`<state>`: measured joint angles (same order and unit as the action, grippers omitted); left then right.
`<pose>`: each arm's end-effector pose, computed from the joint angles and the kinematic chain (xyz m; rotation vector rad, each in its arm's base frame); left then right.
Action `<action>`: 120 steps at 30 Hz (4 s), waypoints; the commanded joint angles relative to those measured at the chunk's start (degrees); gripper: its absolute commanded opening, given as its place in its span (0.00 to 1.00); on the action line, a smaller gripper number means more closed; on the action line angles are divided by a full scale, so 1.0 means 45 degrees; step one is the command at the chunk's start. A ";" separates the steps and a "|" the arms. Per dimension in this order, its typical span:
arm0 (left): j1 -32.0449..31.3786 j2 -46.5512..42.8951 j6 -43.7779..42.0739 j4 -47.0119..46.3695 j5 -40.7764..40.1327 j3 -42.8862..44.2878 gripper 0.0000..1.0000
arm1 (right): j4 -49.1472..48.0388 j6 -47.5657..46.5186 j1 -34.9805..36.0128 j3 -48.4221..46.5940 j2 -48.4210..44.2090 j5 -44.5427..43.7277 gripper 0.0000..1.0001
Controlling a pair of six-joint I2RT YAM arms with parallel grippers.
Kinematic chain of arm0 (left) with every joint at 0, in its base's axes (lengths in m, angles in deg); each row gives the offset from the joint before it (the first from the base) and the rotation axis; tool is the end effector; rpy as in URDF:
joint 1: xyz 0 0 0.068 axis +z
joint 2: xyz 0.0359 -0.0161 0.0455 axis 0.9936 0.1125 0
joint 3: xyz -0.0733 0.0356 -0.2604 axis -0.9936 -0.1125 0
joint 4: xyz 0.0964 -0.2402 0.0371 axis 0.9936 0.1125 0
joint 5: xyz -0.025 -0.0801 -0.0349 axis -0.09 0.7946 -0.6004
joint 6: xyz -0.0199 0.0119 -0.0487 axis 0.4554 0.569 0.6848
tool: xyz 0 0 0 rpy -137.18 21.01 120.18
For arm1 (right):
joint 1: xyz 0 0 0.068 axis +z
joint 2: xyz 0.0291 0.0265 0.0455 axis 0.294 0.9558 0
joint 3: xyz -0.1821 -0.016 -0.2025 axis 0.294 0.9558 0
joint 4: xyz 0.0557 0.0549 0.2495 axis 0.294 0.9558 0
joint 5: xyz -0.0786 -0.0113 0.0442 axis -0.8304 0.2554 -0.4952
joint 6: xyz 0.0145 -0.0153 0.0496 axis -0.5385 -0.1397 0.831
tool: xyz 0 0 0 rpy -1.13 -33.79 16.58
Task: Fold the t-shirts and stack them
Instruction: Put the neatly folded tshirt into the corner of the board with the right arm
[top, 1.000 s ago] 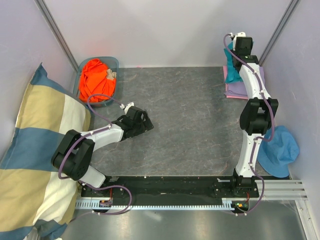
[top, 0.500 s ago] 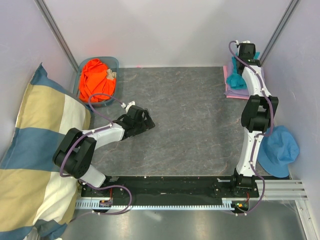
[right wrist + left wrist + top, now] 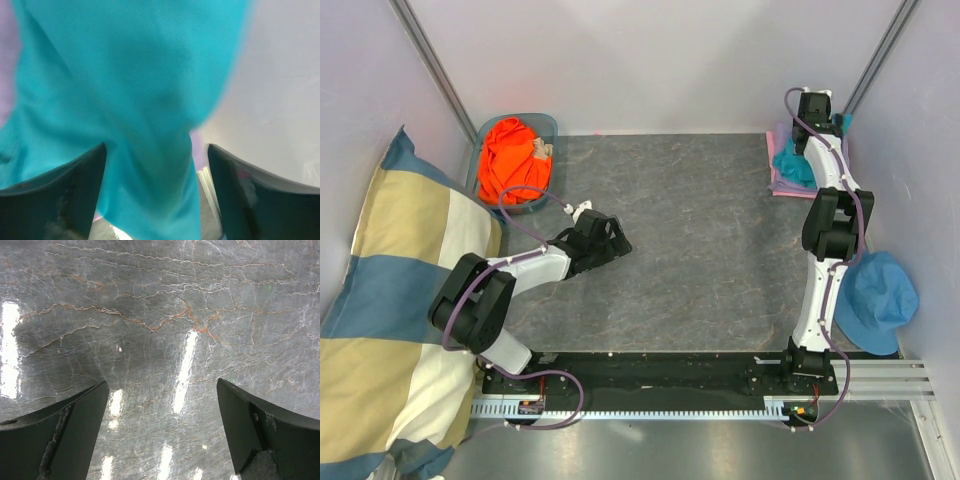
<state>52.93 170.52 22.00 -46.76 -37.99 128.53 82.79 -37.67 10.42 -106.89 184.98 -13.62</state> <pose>0.2630 -0.1508 0.1564 -0.4285 2.4269 -0.4792 0.5310 -0.0804 0.2468 0.2374 2.2668 -0.7517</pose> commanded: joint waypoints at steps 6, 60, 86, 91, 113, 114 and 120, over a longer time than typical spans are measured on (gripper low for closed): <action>-0.0034 0.1031 -0.0278 0.1859 0.0536 -0.0860 1.00 | -0.1708 0.1712 -0.0176 0.0596 -0.1807 -0.2950 0.98; -0.1010 -0.1723 -0.1469 0.2367 -0.0655 -0.0919 1.00 | -0.2705 0.2692 0.1680 0.2531 -0.1539 -0.0859 0.82; -0.0991 -0.1411 -0.1352 0.2289 -0.0596 -0.1017 1.00 | -0.2256 0.2868 0.0956 0.3176 -0.0972 -0.0664 0.60; -0.0991 -0.1332 -0.1333 0.2308 -0.0616 -0.1017 1.00 | -0.2139 0.2692 0.0956 0.3196 -0.0933 -0.0273 0.61; -0.0971 -0.1332 -0.1313 0.2289 -0.0577 -0.1075 1.00 | -0.0967 0.2419 0.0956 0.2512 -0.0386 0.0352 0.47; -0.0971 -0.1293 -0.1313 0.2289 -0.0596 -0.1075 1.00 | -0.0967 0.2419 0.0956 0.2473 -0.0366 0.0352 0.42; -0.0971 -0.1156 -0.1313 0.2289 -0.0538 -0.1036 1.00 | -0.0967 0.2536 0.0956 0.2473 -0.0425 0.0138 0.13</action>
<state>48.53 162.69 17.15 -37.71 -40.20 124.44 77.92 -26.65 14.79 -93.23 183.07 -12.24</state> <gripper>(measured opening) 0.996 0.178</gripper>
